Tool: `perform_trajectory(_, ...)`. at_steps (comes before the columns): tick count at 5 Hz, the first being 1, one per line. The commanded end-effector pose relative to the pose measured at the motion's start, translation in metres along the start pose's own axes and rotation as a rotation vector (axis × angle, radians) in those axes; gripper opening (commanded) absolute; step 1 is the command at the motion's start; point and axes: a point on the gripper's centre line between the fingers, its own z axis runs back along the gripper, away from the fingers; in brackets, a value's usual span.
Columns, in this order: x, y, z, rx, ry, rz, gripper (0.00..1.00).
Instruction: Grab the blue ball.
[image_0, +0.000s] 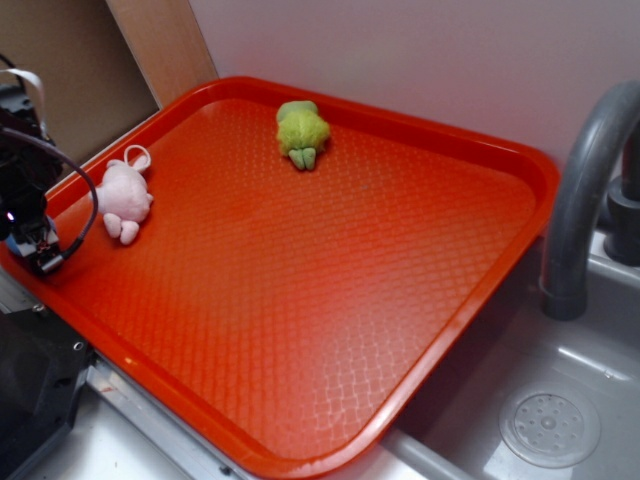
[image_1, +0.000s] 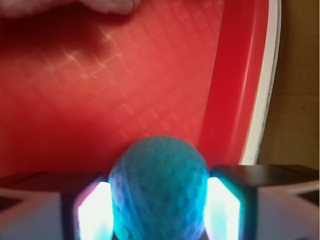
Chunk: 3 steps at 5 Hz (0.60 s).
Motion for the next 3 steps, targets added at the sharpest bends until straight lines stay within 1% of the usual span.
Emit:
perform_trajectory(1,-0.001,0.001,-0.001,-0.004,0.000,0.013,0.00)
perform_trajectory(2,0.006,0.002,0.003,-0.010,-0.004,0.018,0.00)
perform_trajectory(3,0.017,-0.005,0.039,-0.070,-0.084,0.039,0.00)
